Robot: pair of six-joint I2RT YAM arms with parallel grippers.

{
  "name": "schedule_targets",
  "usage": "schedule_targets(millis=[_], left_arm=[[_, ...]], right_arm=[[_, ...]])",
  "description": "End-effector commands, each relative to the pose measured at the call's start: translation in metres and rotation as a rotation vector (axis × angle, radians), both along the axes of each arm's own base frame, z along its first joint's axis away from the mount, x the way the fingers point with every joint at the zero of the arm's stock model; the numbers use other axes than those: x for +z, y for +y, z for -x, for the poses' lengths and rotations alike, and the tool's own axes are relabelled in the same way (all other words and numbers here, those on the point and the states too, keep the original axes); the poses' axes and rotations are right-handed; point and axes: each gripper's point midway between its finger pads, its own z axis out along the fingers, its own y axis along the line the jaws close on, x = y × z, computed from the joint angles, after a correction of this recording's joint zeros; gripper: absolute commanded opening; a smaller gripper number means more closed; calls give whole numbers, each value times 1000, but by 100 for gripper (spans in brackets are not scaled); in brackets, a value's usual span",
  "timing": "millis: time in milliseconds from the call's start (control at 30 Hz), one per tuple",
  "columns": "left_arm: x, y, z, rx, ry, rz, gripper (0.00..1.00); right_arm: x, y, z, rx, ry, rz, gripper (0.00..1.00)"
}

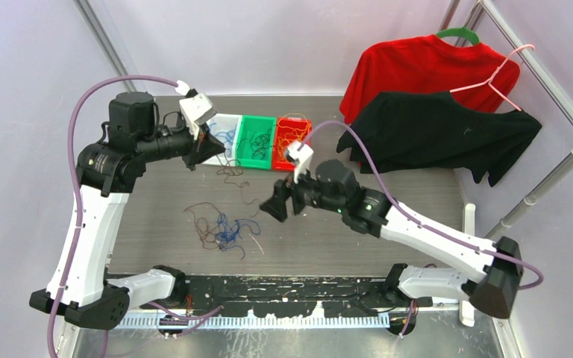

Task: Untangle the cables
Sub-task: Pick up the cable at the center of the board.

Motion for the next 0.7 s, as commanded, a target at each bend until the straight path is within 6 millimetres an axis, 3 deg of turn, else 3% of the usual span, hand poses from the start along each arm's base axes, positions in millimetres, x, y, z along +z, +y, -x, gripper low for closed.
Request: schedule_targets(millis=[0,67,233,333,400,533,567,633,667], left_arm=[[23,-4,11,-31,-47,52,0],[23,-4,12,-33,-48,50,0],[22,-4,13,-39,-51,49,0],[21,-4,11,-39,-57,51,0],[20,-5,10,-39,-57,52,0],[16,-3,7,-20,-53,41,0],[14,-1,5,-8,-57,33,0],[10,5,0,30,-74,13,4],[7,8,-4,55,-81,2,15]], right_arm=[[102,48,-32,84,-331,-197,80],[120,61,-36,136,-391,-218,82],[125,86,-49,188,-422,-230,81],[127,101,-51,211,-398,-290,76],[123,113,-58,212,-374,-317,62],[123,116,-85,141,-356,-364,7],[122,112,-96,112,-355,-364,2],[120,104,-116,74,-356,-357,1],[118,99,-127,51,-356,-351,1]])
